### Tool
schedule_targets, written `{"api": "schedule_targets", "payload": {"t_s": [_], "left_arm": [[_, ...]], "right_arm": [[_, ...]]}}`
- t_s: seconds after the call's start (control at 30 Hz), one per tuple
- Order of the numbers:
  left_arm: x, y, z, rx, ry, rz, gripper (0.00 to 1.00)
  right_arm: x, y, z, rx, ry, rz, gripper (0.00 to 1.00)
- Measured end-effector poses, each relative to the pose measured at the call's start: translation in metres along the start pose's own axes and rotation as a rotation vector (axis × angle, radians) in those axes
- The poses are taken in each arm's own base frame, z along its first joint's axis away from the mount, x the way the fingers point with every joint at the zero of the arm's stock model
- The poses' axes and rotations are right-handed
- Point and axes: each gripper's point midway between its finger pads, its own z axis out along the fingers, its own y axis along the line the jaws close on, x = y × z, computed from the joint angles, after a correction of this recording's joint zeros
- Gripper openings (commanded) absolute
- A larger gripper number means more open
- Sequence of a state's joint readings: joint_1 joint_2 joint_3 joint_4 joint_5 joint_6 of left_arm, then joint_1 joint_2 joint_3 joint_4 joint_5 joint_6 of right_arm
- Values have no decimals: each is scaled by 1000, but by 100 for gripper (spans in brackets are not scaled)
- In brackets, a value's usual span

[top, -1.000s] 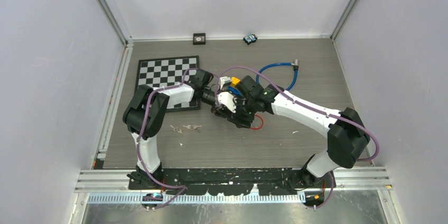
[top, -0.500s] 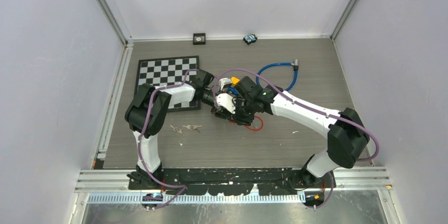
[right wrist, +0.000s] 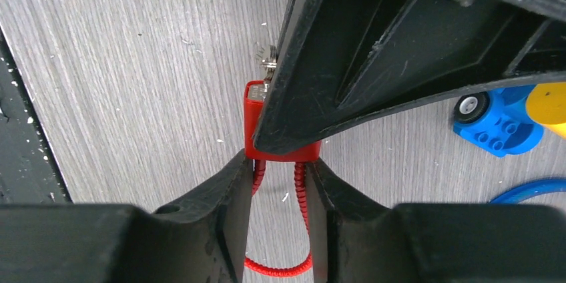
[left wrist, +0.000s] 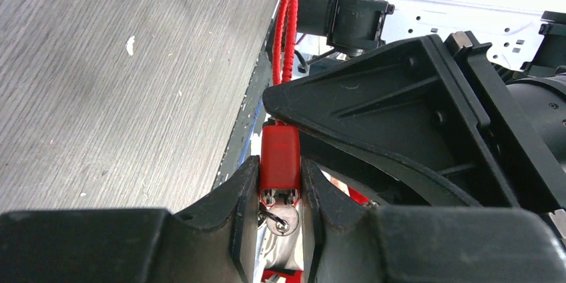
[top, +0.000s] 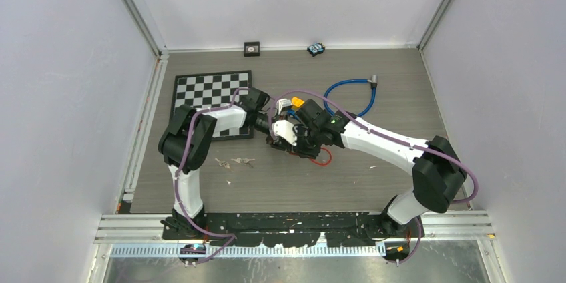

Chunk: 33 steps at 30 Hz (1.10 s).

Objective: Unlock with the key
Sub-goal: Unlock the lock.

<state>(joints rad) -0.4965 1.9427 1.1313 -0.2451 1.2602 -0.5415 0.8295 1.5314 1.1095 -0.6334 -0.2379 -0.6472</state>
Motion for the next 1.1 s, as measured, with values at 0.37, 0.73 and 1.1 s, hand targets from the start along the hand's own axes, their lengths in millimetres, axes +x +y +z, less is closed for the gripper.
{"api": "schedule_targets", "payload": {"t_s": [0.37, 0.73, 1.1], "left_arm": [[1, 0, 0, 1, 18, -17, 0], [13, -2, 2, -5, 69, -39, 0], [9, -1, 1, -16, 66, -17, 0]], "right_arm": [[-1, -1, -1, 25, 18, -63, 9], [-1, 9, -4, 70, 96, -293, 19], [3, 11, 0, 94, 112, -267, 59]]}}
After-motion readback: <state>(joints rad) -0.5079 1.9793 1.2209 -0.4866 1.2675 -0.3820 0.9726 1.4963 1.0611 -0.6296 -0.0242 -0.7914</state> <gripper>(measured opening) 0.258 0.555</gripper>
